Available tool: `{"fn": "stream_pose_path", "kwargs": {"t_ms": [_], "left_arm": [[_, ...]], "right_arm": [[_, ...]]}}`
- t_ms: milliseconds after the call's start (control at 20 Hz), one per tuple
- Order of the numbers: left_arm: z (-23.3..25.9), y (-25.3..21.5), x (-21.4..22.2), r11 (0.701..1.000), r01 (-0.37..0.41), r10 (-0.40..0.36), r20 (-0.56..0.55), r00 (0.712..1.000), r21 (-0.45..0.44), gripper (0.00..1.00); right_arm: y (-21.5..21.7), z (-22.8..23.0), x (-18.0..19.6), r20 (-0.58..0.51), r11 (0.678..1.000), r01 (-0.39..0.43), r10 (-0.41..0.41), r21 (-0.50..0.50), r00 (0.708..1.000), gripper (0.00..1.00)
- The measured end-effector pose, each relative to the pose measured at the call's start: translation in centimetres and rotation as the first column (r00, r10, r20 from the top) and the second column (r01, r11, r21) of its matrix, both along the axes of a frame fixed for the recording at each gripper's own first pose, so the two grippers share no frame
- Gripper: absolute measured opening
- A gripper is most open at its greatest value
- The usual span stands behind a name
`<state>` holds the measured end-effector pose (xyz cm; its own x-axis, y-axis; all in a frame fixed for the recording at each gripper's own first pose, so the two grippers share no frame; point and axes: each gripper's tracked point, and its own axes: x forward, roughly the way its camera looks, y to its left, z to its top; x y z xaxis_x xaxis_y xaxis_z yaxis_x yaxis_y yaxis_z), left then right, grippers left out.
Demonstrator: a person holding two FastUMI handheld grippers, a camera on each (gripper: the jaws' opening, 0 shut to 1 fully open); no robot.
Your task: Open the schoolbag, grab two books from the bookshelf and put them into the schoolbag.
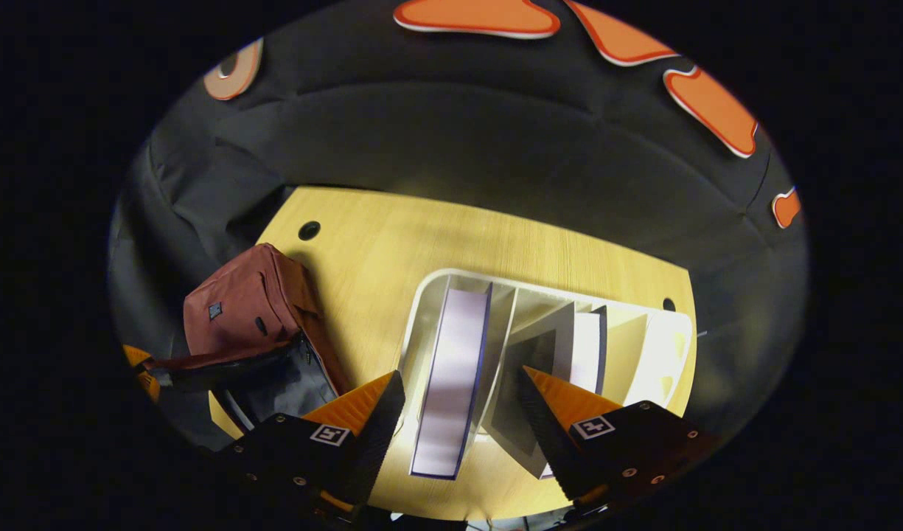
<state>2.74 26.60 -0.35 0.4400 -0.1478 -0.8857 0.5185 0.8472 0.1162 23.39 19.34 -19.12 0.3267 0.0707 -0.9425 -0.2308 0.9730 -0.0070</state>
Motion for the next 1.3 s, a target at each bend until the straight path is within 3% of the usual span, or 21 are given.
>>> {"fn": "stream_pose_path", "kwargs": {"t_ms": [150, 200, 250, 300, 400, 500, 750, 800, 850, 1300], "left_arm": [[-0.2, 0.2, 0.0, 1.000, 0.000, 0.000, 0.000, 1.000, -0.006, 0.01], [-0.2, 0.2, -0.1, 1.000, 0.001, -0.001, -0.001, 1.000, -0.007, 0.00], [-0.2, 0.2, 0.1, 1.000, 0.005, -0.005, 0.002, 1.000, -0.010, 0.01], [-0.3, 0.3, 0.0, 1.000, 0.004, -0.004, 0.000, 1.000, -0.011, 0.00], [-0.3, 0.4, 0.0, 1.000, 0.001, -0.001, 0.001, 1.000, -0.014, 0.00], [-0.4, 0.5, -0.1, 1.000, 0.000, 0.000, -0.001, 1.000, -0.018, 0.00], [-0.3, 0.5, 0.0, 1.000, 0.010, -0.010, -0.003, 1.000, -0.014, 0.00], [-0.2, 0.5, 0.0, 1.000, 0.013, -0.013, -0.006, 1.000, -0.012, 0.00], [-0.3, 0.4, 0.1, 1.000, 0.017, -0.017, -0.008, 1.000, -0.012, 0.00], [-0.8, -0.2, 0.6, 0.999, 0.047, -0.048, -0.011, 0.999, -0.024, 0.01]], "right_arm": [[0.1, -1.6, -0.4, -0.100, 1.000, 0.004, -0.006, -0.021, 0.995, 0.86], [0.1, -1.9, -0.6, -0.130, 0.999, 0.004, -0.008, -0.033, 0.992, 0.90], [0.0, -2.3, -0.8, -0.158, 0.999, -0.003, -0.005, -0.048, 0.987, 0.74], [-0.1, -2.7, -1.0, -0.180, 0.998, -0.003, -0.008, -0.060, 0.984, 0.69], [0.2, -3.3, -1.2, -0.213, 0.998, 0.020, -0.034, -0.066, 0.976, 0.48], [0.3, -3.1, -1.4, -0.232, 0.997, 0.026, -0.041, -0.067, 0.972, 0.42], [-0.8, -1.2, -2.1, -0.225, 0.997, 0.036, -0.050, -0.064, 0.973, 0.35], [-1.0, -0.4, -2.5, -0.223, 0.997, 0.056, -0.066, -0.050, 0.973, 0.43], [-1.3, 0.7, -2.7, -0.220, 0.996, 0.080, -0.086, -0.034, 0.972, 0.34], [-3.9, 12.1, -6.5, -0.144, 0.979, 0.175, -0.159, 0.105, 0.977, 0.33]]}}
